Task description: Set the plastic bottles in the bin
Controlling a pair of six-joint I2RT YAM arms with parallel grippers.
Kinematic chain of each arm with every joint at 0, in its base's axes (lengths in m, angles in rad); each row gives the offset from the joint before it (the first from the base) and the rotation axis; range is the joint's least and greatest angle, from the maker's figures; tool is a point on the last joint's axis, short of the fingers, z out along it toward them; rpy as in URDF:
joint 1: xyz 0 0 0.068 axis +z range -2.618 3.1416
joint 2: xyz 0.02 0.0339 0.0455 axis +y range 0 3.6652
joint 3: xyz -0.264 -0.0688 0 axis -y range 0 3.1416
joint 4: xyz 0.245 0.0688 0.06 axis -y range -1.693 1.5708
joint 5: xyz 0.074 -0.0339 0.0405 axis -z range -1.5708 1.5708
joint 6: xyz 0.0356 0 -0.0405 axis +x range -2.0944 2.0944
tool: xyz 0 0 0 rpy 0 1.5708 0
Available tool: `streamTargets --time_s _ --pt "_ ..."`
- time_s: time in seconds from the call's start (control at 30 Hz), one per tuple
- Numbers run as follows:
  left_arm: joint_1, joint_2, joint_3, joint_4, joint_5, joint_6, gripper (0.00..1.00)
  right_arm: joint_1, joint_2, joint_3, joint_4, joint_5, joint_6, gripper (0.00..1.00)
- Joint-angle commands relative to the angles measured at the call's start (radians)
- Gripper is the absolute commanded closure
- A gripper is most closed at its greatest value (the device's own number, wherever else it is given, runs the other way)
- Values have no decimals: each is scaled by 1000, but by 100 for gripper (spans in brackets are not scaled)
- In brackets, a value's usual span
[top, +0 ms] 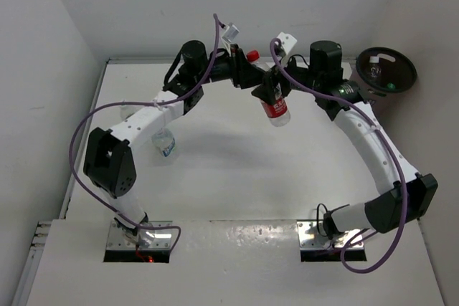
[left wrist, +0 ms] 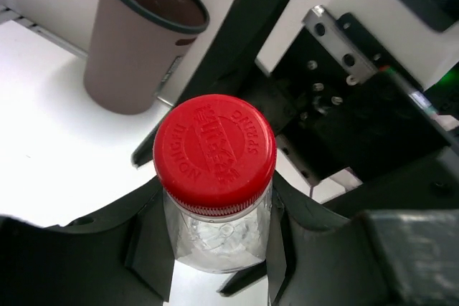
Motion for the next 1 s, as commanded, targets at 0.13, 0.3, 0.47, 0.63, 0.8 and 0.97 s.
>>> streamTargets --time_s 0.13,0.3,0.47,0.63,0.8,0.97 --pt "-18 -13 43 58 39 -31 76 25 23 57 -67 72 -68 46" --pt "35 -22 43 23 29 -31 14 -12 3 49 -71 85 -70 70" --pt "180 -41 105 -42 -4 -20 0 -150 -68 6 -16 98 -39 76" --pt "324 -51 96 -42 -4 -11 0 -451 -103 -37 252 180 146 88" --pt "335 -74 21 -13 6 1 0 -660 -18 -8 636 353 332 93" --pt "335 -74 11 -2 15 1 0 -723 103 132 645 486 361 94"
